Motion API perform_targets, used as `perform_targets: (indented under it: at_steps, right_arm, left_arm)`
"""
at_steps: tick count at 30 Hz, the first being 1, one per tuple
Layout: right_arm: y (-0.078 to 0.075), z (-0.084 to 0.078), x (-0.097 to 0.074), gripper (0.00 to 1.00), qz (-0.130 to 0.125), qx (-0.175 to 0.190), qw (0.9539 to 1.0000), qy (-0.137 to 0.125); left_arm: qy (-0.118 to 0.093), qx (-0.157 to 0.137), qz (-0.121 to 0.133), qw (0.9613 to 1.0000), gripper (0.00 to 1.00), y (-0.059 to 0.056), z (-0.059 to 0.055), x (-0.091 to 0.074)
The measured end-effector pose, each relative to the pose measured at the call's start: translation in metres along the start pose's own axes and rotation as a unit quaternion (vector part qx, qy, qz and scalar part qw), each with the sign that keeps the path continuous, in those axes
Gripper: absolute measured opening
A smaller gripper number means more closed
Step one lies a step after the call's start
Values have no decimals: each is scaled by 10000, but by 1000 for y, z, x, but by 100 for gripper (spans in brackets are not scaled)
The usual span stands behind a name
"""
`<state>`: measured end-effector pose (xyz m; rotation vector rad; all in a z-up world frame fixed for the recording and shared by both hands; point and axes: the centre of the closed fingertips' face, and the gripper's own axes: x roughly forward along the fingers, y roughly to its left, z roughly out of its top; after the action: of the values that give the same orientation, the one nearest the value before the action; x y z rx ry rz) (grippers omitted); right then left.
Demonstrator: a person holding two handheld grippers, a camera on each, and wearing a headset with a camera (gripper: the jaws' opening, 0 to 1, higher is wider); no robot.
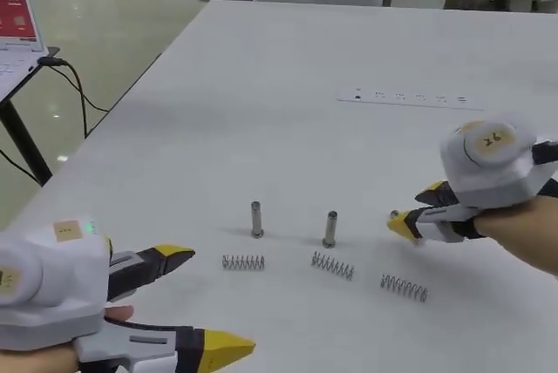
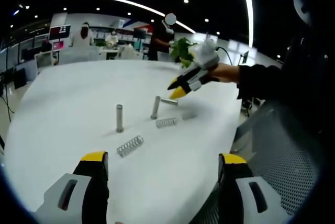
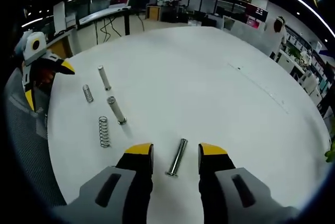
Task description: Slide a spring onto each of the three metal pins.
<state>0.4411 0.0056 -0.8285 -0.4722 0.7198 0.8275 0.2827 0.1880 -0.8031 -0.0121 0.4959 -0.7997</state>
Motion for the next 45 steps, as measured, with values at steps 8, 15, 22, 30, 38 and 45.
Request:
perform_targets:
  at_steps: [8, 15, 22, 30, 38, 45]
  right_arm:
    - [-4, -4, 14, 24, -13, 147, 9998, 164]
    - [-2, -10, 19, 20, -4, 243, 9993, 293]
    - [-3, -8, 24, 18, 15, 322, 9989, 333]
    - [-6, -11, 33, 14, -20, 361, 9984, 443]
    - [-8, -15, 33, 7, -37, 559, 9975, 437]
    - [-6, -15, 31, 5, -14, 678, 9969, 410]
  left_arm:
    - [23, -4, -2, 10000, 83, -1, -1, 0]
    - [25, -21, 5, 10000, 82, -1, -1, 0]
    - [56, -23, -2, 10000, 82, -1, -2, 1]
    - [59, -49, 0, 10000, 81, -1, -2, 0]
    - [102, -42, -15, 9999, 81, -1, -5, 1]
    - [98, -43, -11, 9999, 81, -1, -5, 1]
